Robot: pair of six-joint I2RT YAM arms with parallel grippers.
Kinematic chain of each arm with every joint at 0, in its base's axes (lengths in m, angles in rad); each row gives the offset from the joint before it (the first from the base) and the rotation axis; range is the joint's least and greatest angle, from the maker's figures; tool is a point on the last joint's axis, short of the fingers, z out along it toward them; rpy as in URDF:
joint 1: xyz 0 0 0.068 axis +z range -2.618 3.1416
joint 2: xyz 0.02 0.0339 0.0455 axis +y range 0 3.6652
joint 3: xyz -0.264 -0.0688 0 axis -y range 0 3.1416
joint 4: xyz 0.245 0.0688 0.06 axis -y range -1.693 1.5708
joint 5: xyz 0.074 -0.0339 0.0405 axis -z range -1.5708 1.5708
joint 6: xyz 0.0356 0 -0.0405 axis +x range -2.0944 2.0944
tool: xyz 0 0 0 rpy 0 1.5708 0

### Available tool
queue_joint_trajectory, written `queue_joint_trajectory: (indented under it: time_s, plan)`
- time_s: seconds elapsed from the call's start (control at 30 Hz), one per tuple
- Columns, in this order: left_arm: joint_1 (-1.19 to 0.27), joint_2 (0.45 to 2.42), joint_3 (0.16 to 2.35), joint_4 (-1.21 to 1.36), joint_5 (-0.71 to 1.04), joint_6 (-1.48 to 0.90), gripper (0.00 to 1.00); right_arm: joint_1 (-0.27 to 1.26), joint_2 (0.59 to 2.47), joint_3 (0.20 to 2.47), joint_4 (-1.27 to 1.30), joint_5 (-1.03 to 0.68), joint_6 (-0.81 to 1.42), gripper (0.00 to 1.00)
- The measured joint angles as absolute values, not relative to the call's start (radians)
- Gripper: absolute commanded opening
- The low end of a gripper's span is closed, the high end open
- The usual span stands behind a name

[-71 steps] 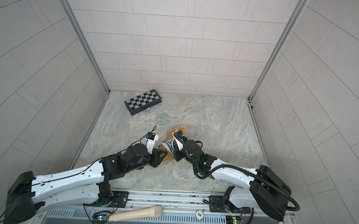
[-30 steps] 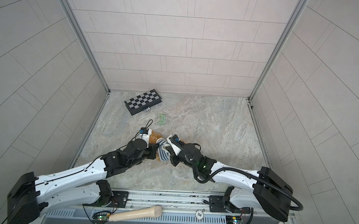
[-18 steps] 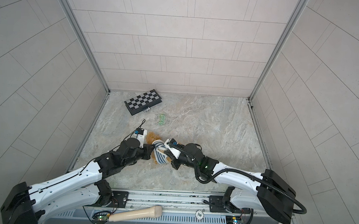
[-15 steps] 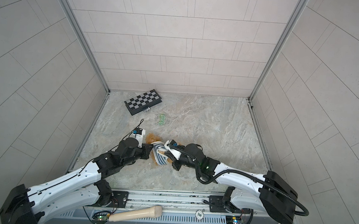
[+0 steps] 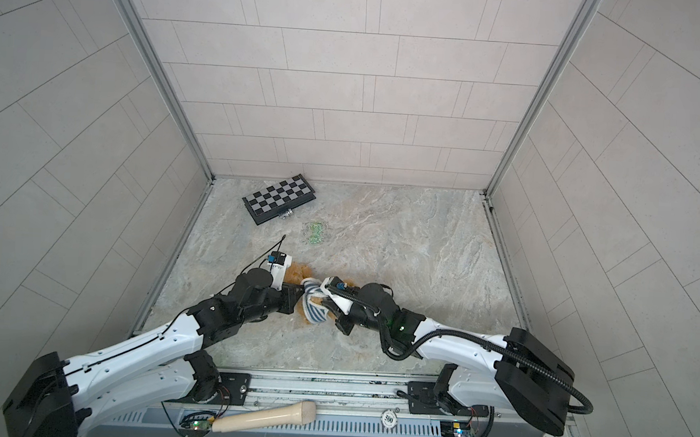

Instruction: Dress the teddy bear

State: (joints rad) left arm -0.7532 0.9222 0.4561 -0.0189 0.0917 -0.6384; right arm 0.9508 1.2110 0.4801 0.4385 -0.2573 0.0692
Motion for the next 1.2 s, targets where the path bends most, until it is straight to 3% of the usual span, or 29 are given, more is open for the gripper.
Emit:
queue_joint_trajectory:
  time_s: [0.13,0.67,1.0,1.2]
  plan:
    - [-0.756,0.924,0.440,0.011,0.110,-0.644,0.00,0.951,1.203,0.480,0.428,-0.237,0.056,0.29]
    - [-0.842,1.016,0.434,0.069,0.130,-0.655,0.00,0.951,1.194,0.537,0.313,-0.138,0.044,0.29]
    - [-0.847,1.033,0.441,0.072,0.134,-0.654,0.00,0.951,1.287,0.578,0.308,-0.139,0.033,0.21]
    - [-0.847,1.031,0.441,0.067,0.130,-0.655,0.00,0.953,1.306,0.596,0.300,-0.140,0.022,0.01]
